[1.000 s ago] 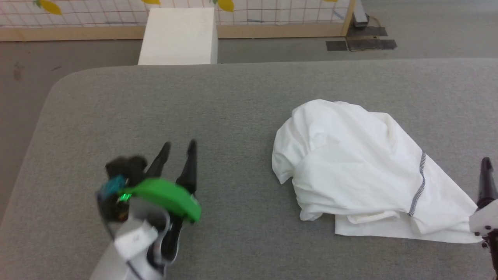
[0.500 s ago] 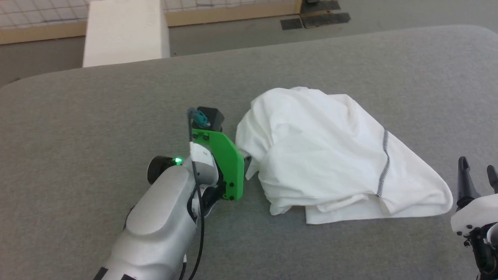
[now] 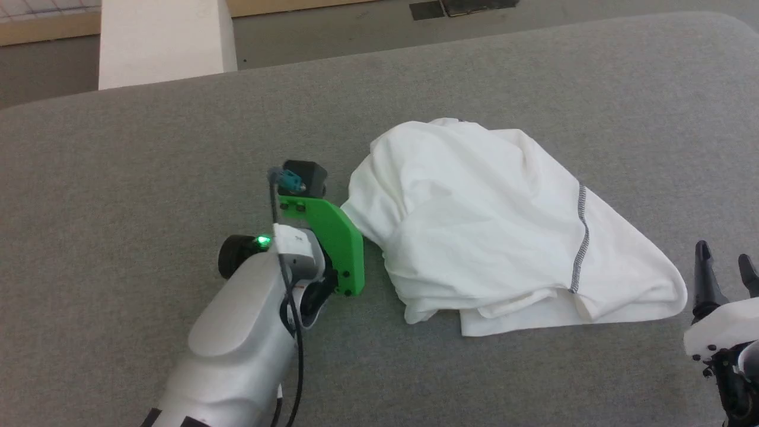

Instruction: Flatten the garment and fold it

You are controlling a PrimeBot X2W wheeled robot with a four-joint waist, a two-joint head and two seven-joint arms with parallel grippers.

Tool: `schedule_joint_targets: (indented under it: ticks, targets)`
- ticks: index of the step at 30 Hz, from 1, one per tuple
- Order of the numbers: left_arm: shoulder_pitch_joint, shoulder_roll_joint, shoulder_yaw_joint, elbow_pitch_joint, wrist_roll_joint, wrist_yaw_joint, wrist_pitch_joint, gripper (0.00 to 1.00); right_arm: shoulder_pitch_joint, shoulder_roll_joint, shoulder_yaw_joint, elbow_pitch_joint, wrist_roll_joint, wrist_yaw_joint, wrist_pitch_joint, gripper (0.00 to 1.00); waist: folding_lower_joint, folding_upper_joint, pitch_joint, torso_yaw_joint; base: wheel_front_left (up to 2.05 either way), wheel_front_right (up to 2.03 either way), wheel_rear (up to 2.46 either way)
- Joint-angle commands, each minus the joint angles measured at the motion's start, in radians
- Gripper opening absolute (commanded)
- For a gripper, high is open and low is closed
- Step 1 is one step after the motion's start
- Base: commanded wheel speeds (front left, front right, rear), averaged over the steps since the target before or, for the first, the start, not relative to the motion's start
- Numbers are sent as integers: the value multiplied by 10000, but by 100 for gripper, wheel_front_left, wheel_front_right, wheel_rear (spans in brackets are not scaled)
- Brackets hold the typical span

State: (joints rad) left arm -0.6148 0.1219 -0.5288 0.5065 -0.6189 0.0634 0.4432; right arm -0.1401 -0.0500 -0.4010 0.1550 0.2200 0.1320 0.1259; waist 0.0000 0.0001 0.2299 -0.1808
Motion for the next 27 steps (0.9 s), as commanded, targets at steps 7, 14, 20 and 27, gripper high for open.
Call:
schedule_joint_targets:
  ticks: [7, 14, 20, 27]
  targets:
    - [477, 411, 1773, -1480, -729, 660, -2000, 0, 69, -3, 255, 93, -105, -13, -17, 100, 0, -1, -780, 1225, 0, 0, 0]
    - [2739, 1298, 3070, -3759, -953, 1844, -2561, 0, 264, -3, 452, 147, -141, -13, 69, 100, 0, -1, -1357, 2182, 0, 0, 0]
    - [5484, 1715, 3505, -5000, -1236, 2813, -1990, 0, 349, -3, 596, 115, -175, -13, 184, 100, 0, -1, -1559, 2761, 0, 0, 0]
    - [7854, 1525, 3503, -5178, -2051, 3276, -1068, 29, 362, -3, 767, 218, -123, -13, 214, 100, 0, -1, -1653, 3018, 0, 0, 0]
